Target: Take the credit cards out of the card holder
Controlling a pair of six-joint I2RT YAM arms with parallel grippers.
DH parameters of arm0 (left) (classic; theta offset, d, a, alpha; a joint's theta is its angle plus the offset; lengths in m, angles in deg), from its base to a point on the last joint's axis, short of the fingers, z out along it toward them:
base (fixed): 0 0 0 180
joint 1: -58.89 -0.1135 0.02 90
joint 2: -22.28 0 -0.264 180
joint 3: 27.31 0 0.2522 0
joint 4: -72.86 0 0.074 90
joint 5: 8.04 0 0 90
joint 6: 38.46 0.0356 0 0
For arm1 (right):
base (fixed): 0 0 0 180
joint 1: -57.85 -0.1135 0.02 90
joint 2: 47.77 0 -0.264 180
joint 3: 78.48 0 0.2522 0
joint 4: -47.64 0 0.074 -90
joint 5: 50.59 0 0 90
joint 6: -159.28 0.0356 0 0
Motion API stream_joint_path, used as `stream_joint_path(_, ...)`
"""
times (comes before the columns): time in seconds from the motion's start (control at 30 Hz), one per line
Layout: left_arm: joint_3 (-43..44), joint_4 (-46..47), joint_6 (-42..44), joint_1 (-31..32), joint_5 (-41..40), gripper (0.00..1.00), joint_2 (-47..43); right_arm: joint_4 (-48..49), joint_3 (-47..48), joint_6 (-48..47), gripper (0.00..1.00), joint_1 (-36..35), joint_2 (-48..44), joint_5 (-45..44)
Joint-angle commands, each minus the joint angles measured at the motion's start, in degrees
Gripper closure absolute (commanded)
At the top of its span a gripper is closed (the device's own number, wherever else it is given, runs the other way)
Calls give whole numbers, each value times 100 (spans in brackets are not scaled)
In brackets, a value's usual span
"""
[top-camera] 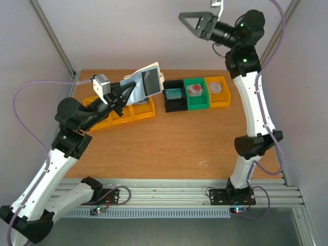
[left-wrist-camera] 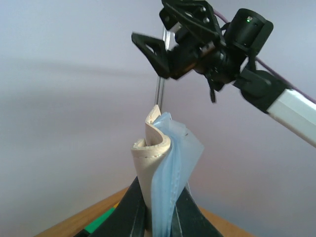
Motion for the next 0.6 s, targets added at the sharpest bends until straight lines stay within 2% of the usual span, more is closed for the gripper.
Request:
stream_joint_path(0.0,182,820,-423,-35,-64,100,-125,-3766,-395,-3761,29,-546,-1009,-316)
stream_joint_path(0.13,185,1150,-460,-35,133,100,-160,-4021,-1285,-4440,28,-885,-1656,123)
stream_joint_path(0.3,185,1184,-545,-35,369,100,-194,-5132,-1554,-5796,21,-1568,-1967,198)
stream_joint_path(0.57,161,1223,-623,-35,847,100,-257,-5358,-1831,-5849,19,-1743,-2020,-136)
